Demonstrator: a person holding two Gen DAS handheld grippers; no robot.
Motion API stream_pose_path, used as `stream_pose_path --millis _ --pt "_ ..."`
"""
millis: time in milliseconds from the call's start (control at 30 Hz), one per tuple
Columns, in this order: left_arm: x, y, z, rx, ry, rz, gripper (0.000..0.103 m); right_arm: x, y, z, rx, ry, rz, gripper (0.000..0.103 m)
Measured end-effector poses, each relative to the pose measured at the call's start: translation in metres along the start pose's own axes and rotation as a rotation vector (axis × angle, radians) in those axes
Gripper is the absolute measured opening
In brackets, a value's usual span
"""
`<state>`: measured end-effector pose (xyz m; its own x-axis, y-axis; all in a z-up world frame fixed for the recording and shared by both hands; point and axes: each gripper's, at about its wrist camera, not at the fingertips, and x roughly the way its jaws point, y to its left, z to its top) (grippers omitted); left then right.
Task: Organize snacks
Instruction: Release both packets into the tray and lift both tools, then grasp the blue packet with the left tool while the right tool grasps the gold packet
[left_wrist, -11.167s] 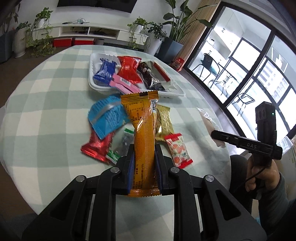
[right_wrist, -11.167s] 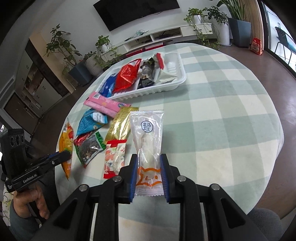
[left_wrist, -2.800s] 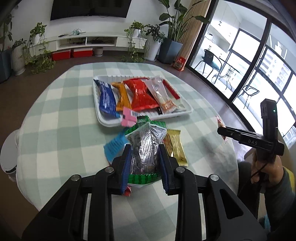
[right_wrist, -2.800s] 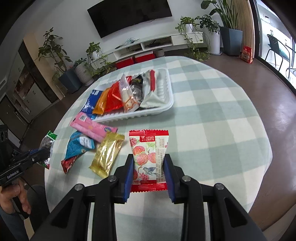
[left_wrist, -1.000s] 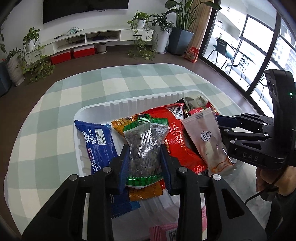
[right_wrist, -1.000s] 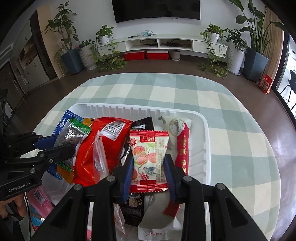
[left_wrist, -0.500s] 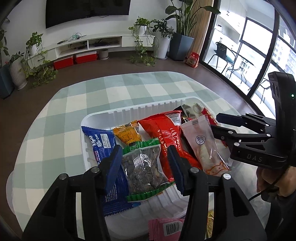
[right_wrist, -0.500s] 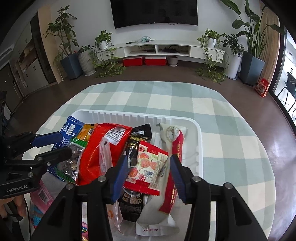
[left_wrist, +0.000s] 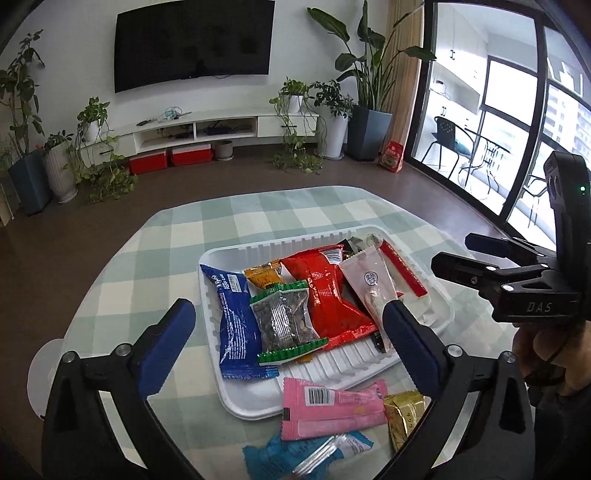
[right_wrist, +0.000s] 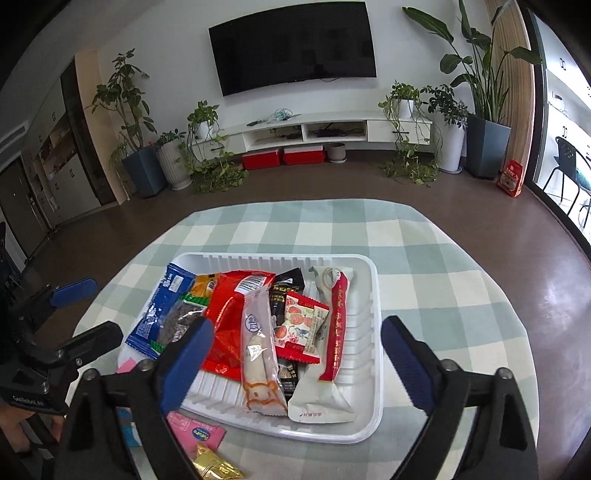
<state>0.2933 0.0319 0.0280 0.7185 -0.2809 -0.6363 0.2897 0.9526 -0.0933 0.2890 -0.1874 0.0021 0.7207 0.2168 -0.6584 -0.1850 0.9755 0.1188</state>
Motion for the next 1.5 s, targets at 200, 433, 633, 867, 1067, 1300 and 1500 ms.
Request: stream_pose_path --millis 200,433,633,867,1067,1300,1500 --pt "-0.04 -0.01 -0.016 0.041 -0.09 0.061 0.103 -0.034 0.005 -0.01 0.001 -0.039 0.011 0.103" --pt "-0.097 -0.013 -0.046 0.056 -0.191 0.097 0.103 -0.075 0.012 -0.04 -0.007 -0.084 0.072 0.103" --pt "-0.128 -0.015 -0.088 0.037 -0.132 0.132 0.103 -0.102 0.022 -0.082 0.025 -0.039 0.223 0.103" --pt "-0.154 -0.012 -0.131 -0.052 -0.093 0.07 0.103 -0.114 0.01 -0.133 0.208 0.081 0.294 0.103" --pt "-0.152 -0.021 -0.163 -0.038 -0.013 0.03 0.103 -0.123 0.002 -0.161 0.282 0.144 0.224 0.103" --pt "-0.14 -0.023 -0.166 -0.009 0.055 -0.029 0.103 -0.13 0.002 -0.179 0.335 0.199 0.213 0.103" --pt "-0.106 -0.018 -0.138 0.128 0.126 -0.056 0.103 -0.129 0.018 -0.177 0.252 0.183 0.2 0.103"
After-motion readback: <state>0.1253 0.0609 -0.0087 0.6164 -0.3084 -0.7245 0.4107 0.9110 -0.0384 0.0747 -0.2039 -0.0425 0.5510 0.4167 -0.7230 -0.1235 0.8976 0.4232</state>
